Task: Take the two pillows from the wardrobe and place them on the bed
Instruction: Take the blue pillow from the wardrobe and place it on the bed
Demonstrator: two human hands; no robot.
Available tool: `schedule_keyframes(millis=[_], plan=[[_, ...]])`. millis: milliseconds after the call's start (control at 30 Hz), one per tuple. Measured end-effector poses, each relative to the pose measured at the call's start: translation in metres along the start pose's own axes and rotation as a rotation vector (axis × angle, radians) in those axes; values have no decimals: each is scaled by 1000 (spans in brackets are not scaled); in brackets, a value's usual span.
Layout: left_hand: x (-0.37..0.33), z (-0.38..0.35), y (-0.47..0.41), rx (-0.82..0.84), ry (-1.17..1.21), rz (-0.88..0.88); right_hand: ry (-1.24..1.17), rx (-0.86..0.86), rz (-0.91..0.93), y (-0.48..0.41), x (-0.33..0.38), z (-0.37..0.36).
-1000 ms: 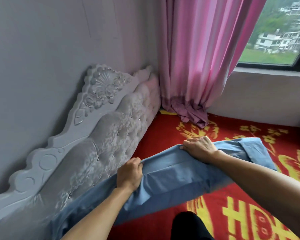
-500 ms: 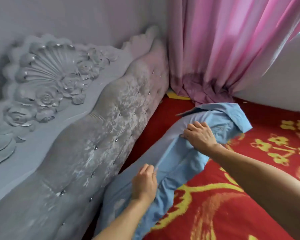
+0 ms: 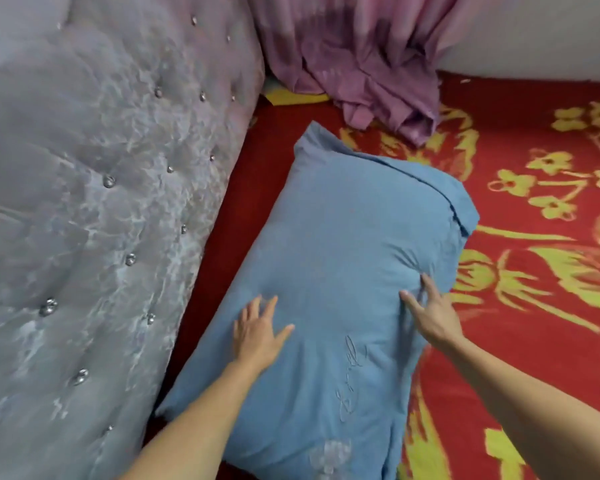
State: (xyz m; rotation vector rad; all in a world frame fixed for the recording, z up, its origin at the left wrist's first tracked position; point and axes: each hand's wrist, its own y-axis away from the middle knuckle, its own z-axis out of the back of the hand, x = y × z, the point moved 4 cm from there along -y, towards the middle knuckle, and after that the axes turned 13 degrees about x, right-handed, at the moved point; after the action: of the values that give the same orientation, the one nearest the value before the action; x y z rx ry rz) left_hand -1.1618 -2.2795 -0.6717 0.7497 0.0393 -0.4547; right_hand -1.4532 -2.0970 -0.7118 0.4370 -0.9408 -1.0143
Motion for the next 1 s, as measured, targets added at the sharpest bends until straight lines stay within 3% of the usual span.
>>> schedule_keyframes(millis=[133, 233, 333, 433, 633, 800, 900, 1000], plan=[[54, 6, -39, 77, 326, 247, -493, 20, -72, -8, 11, -46], [74, -1, -59, 133, 705, 360, -567, -68, -111, -18, 19, -54], [71, 9, -65, 45, 993, 339, -553, -213, -85, -11, 28, -47], [55, 38, -59, -146, 1122, 224, -596, -325, 8, -5, 51, -26], [29, 134, -88, -415, 1158, 97, -568, -360, 195, -63, 137, 49], [15, 202, -155, -494, 1071, 14, -559, -294, 312, -144, 214, 95], [16, 220, -194, -462, 922, -22, -494, -246, 322, -180, 231, 102], [18, 198, -213, -325, 815, -56, -212, -189, 257, -190, 231, 77]])
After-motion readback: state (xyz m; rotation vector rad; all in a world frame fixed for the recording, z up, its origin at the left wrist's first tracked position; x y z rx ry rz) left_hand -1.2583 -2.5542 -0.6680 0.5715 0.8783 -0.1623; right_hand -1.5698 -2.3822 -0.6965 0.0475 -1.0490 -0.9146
